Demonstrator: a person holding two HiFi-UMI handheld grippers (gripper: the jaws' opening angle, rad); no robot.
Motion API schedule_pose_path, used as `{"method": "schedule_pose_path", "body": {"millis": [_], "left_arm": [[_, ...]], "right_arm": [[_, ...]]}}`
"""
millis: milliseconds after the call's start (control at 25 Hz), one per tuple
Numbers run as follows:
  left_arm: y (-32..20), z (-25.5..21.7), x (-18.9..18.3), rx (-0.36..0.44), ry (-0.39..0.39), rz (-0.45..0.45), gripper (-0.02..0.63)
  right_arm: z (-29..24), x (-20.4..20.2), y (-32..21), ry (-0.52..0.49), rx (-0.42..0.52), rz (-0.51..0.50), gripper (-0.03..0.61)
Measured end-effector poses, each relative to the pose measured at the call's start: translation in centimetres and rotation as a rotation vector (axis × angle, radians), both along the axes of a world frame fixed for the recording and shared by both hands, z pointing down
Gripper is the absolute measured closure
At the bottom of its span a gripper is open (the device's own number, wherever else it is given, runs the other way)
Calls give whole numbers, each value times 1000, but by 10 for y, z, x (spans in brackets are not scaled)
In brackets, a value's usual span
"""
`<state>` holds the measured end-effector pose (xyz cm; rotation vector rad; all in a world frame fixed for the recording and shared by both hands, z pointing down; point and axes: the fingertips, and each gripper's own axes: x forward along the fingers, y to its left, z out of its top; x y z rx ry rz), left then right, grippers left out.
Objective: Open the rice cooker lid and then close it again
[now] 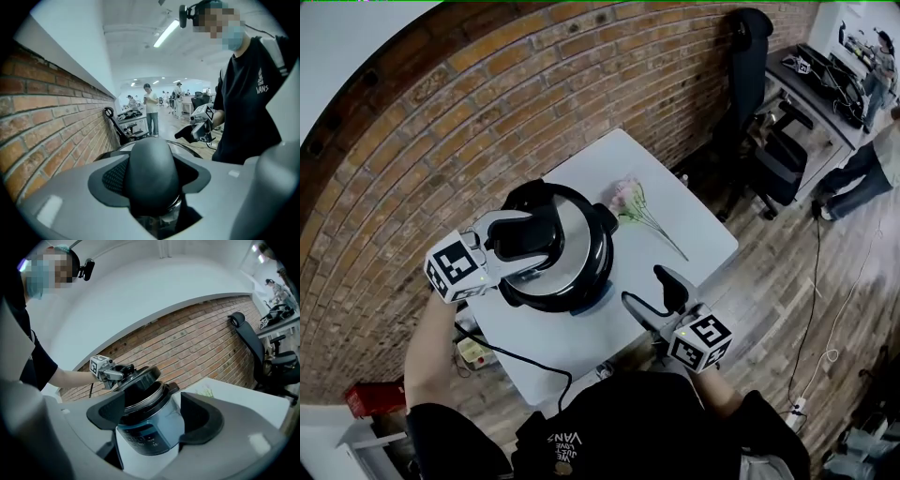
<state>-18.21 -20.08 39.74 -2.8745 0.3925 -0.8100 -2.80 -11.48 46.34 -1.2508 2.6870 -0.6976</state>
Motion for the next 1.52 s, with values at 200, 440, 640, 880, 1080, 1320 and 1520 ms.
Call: {"method": "schedule_pose_path", "body": {"millis": [200,440,640,880,1080,1320,1520], "left_arm": [[-3,-15,-24,9,88,-178,334],[6,-28,-65,14,218,-409,334],[26,-38,-101,10,399,-627,334],[61,-31,-153,-11,671,-875,334],[104,-8,-198,-11,920,-1106,334],[153,27,-223,-1,1062,-1303,336],[186,49,-230,-10,1146,-1369,336]], "right_arm": [[-5,2,-4,-7,6,-48,215],[-12,0,-12,-7,20,-106,215],[-17,-3,-16,-3,25,-167,215],[-18,-14,-21,-18,30,-230,215],[-18,-22,-23,-17,24,-275,215],[-20,-33,-25,-11,25,-333,215],[-20,-46,-22,-7,16,-365,215]]}}
